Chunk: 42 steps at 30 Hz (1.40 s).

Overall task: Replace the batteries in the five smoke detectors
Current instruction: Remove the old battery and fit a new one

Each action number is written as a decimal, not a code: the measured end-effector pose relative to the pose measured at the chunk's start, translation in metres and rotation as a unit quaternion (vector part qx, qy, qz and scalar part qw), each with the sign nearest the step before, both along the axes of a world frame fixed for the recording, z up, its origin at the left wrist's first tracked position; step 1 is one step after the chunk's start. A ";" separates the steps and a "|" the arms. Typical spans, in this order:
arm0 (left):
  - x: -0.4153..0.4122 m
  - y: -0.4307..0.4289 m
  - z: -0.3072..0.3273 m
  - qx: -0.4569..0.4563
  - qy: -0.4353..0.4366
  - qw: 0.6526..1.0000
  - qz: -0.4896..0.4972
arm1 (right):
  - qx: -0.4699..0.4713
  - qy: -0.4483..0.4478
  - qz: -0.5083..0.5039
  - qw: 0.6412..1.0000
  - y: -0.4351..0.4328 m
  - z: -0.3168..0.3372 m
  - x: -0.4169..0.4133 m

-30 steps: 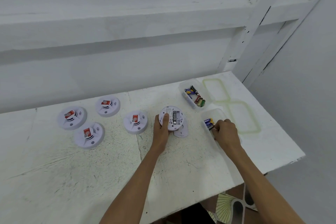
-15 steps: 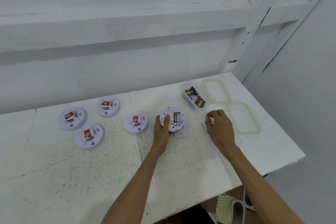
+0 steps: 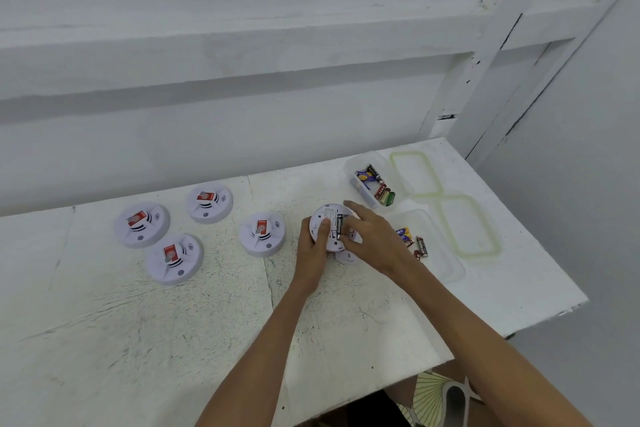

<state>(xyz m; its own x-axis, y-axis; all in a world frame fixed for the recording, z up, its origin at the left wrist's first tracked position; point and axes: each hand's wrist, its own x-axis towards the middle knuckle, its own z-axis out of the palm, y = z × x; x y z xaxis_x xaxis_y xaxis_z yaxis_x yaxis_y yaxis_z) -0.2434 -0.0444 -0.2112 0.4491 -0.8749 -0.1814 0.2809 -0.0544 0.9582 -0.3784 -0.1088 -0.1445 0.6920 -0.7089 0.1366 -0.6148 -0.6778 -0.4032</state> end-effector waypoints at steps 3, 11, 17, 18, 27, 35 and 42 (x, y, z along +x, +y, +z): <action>0.000 0.000 0.000 -0.005 -0.008 1.000 -0.003 | -0.006 0.038 0.007 0.999 -0.003 0.004 0.004; 0.004 0.000 -0.002 -0.003 -0.003 1.000 -0.014 | -0.104 0.174 0.075 0.976 -0.003 0.006 0.019; 0.005 0.000 0.000 0.002 0.016 1.000 -0.013 | -0.158 0.189 0.144 0.958 -0.004 -0.001 0.011; 0.005 0.000 0.000 0.005 0.019 1.000 -0.014 | -0.163 0.178 0.148 0.959 -0.004 0.004 0.009; 0.004 -0.002 -0.003 0.021 0.066 0.998 -0.003 | -0.112 0.078 0.087 0.987 0.004 -0.016 -0.007; 0.008 -0.002 -0.007 0.018 0.139 0.990 0.006 | -0.144 0.115 0.116 0.976 -0.002 -0.021 -0.002; 0.007 -0.001 -0.005 0.017 0.093 0.995 -0.009 | -0.006 -0.149 -0.182 0.972 0.001 0.013 -0.026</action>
<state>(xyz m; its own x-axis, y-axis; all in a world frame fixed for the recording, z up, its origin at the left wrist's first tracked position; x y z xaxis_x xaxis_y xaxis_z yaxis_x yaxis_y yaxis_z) -0.2362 -0.0458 -0.2165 0.3897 -0.8742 -0.2895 0.4526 -0.0920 0.8870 -0.4042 -0.1081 -0.1314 0.3243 -0.8965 0.3019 -0.6713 -0.4429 -0.5943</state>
